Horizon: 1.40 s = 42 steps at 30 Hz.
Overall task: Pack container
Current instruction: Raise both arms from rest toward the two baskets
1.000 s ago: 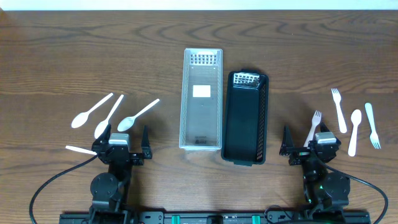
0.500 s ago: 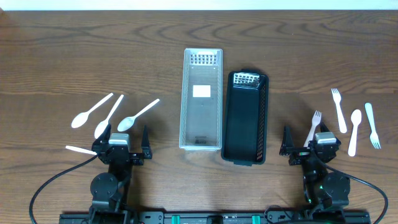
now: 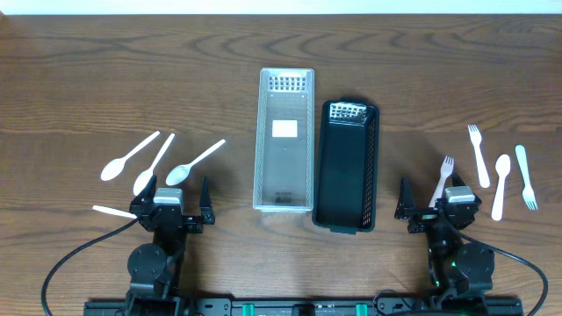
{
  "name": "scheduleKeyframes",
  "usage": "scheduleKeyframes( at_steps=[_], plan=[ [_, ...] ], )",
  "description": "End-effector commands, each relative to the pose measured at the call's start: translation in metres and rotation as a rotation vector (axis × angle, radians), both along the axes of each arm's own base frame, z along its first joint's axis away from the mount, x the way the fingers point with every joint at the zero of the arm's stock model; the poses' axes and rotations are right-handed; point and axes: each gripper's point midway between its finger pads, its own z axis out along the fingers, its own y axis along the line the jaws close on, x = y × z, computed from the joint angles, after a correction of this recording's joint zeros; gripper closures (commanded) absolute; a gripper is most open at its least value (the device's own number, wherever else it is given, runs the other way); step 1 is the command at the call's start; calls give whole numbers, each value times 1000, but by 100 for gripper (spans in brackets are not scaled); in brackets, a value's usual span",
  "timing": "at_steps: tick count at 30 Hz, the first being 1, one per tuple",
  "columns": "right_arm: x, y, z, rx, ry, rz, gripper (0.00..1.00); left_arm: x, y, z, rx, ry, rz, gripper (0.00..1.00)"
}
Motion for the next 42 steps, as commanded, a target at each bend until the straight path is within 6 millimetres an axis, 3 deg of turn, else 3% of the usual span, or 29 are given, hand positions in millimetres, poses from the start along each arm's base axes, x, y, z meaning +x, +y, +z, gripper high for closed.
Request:
scheduleKeyframes(
  at_steps=[1,31,37,39,42],
  plan=[
    [0,2,0,-10,-5,11,1,-1,0,-18,5,55,2,2],
    [0,1,0,-10,-5,7,1,-1,0,-15,4,43,4,2],
    [1,3,-9,161,46,-5,1,-1,0,-18,-31,56,5,2],
    [2,3,-13,157,66,-7,1,0,0,-11,-64,29,9,2],
    [3,6,1,123,65,13,1,-4,-12,7,-225,32,-44,2]
  ],
)
